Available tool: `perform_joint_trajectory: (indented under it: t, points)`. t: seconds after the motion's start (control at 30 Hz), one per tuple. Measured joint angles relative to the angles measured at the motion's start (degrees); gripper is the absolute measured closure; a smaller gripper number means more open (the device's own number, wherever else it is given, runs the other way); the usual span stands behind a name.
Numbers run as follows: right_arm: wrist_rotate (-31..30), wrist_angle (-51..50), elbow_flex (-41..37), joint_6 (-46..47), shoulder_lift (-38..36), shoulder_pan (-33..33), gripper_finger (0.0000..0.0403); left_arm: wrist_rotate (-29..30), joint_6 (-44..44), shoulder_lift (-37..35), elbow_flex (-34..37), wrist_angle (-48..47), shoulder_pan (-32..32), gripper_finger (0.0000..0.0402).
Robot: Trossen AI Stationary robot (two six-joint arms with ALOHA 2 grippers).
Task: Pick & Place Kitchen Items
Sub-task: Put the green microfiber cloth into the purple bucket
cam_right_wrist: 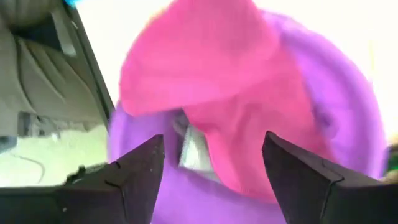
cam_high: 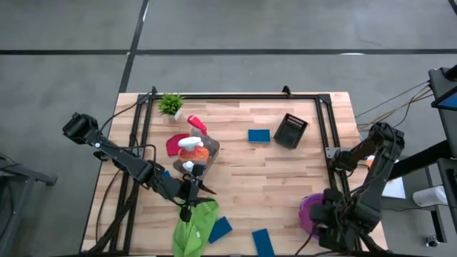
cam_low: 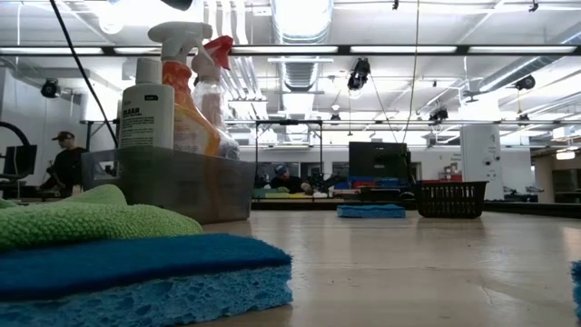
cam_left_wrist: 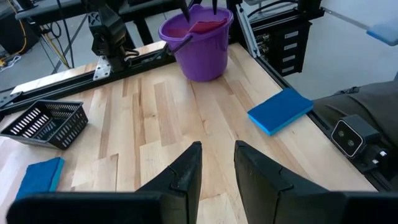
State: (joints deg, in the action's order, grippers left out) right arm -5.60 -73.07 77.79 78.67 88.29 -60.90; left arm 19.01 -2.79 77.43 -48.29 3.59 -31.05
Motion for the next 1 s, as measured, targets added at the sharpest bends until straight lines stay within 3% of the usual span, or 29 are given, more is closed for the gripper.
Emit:
perform_joint_trajectory:
  t: [0.13, 0.4, 0.5, 0.8, 1.0]
  points:
    - [-8.1, -1.1, 3.8, -2.3, -0.3, -1.2, 0.0137, 0.4, 0.0, 0.0, 0.0, 0.0, 0.0, 0.0304]
    - [-39.1, 1.1, 8.3, -16.1, -0.4, -4.5, 0.0137, -1.6, 4.6, 0.0, 0.0, -4.0, -0.2, 0.0304]
    - [-47.1, 3.5, 8.2, -22.3, -0.3, -5.0, 0.0137, -3.4, 9.5, 0.0, -0.1, -7.9, -0.9, 0.0304]
    - [-49.2, 5.4, 8.1, -27.0, -0.3, -4.6, 0.0137, -7.3, 29.9, 0.0, -1.2, -18.7, -5.0, 0.0304]
    - [-49.0, 5.8, 8.1, -27.0, -0.3, -4.6, 0.0137, -7.7, 34.2, 2.2, -1.1, -21.4, -6.4, 0.0282]
